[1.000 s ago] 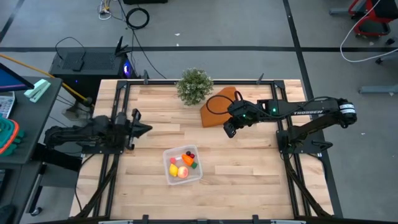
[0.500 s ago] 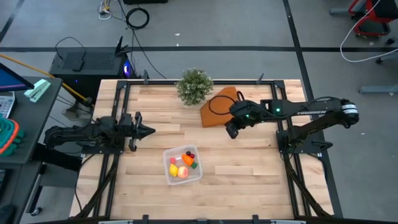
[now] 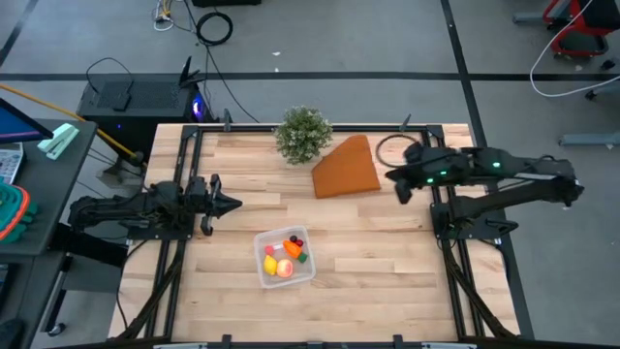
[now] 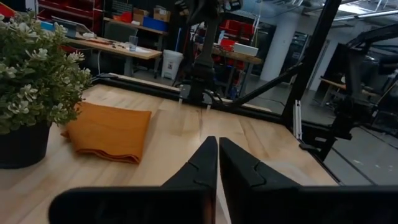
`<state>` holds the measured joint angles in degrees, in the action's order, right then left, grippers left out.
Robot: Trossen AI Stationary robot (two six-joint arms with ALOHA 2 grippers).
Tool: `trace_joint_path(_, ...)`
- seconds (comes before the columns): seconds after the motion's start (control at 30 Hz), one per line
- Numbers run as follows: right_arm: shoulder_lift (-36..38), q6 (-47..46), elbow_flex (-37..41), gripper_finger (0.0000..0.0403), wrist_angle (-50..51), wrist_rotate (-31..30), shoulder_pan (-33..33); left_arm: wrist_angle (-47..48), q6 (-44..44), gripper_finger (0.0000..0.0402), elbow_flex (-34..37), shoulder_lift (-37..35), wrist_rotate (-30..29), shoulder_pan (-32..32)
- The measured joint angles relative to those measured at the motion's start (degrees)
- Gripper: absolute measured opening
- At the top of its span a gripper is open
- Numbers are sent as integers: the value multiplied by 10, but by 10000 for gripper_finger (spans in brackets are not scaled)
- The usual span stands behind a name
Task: Pick and placing Produce into tupperware
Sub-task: Return To Home Position
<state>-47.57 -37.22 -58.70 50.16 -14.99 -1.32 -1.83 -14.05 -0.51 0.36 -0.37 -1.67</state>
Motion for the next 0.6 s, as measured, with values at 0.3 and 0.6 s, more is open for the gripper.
trace_joint_path(0.3, 106, 43, 0, 0, 31, -40, 0, -2, 1, 45, 0, 0, 0, 0)
trace_joint_path(0.6, 266, 14, 130, 0, -5, -35, 0, -3, -3, 33, 0, 0, 0, 0)
